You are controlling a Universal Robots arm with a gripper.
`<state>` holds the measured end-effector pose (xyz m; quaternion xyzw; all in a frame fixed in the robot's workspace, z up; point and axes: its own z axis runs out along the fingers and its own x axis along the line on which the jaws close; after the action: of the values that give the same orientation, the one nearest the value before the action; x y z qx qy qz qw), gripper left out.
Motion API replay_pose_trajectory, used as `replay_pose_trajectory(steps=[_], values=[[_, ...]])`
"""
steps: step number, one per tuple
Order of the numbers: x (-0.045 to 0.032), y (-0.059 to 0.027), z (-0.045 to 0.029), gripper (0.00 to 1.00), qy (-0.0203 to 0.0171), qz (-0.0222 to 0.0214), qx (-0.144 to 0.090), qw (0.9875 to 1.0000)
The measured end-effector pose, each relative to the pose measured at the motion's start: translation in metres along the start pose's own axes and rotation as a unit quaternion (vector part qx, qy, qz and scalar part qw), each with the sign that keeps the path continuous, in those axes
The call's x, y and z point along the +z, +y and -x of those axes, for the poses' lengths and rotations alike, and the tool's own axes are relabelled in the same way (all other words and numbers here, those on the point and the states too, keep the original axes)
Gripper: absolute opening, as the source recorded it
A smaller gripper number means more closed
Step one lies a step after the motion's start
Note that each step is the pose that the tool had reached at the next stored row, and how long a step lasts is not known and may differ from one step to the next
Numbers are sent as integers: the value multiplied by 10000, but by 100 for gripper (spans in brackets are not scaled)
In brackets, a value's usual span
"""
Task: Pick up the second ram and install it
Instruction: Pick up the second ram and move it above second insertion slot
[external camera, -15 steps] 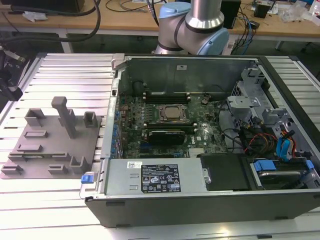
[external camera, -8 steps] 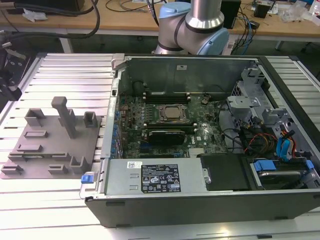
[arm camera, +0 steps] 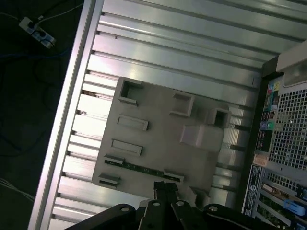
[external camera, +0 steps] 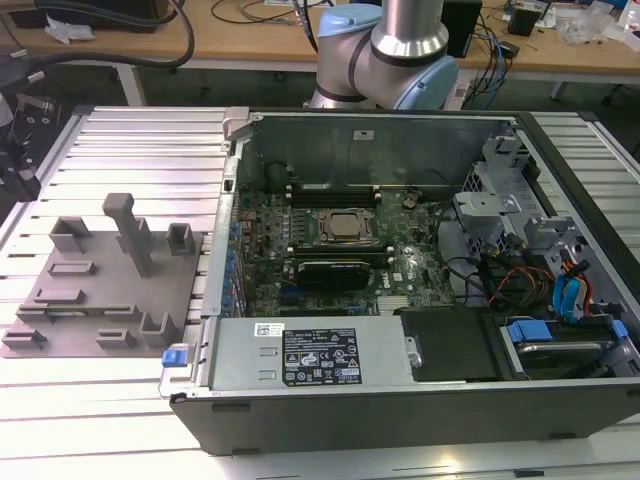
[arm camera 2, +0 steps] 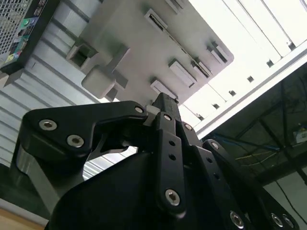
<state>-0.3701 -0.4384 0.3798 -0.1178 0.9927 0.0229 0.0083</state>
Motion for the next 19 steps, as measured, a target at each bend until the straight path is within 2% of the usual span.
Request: replay_pose_trajectory(steps=[9, 11, 14, 16, 19], values=[[0, 0, 0, 8, 20, 10, -464, 9989], [0, 0, 0, 8, 27, 13, -620, 9981], [0, 0, 0, 8, 39, 19, -885, 9961], [0, 0, 0, 8, 43, 21, -971, 9953], [0, 0, 0, 8, 54, 27, -1240, 9923]])
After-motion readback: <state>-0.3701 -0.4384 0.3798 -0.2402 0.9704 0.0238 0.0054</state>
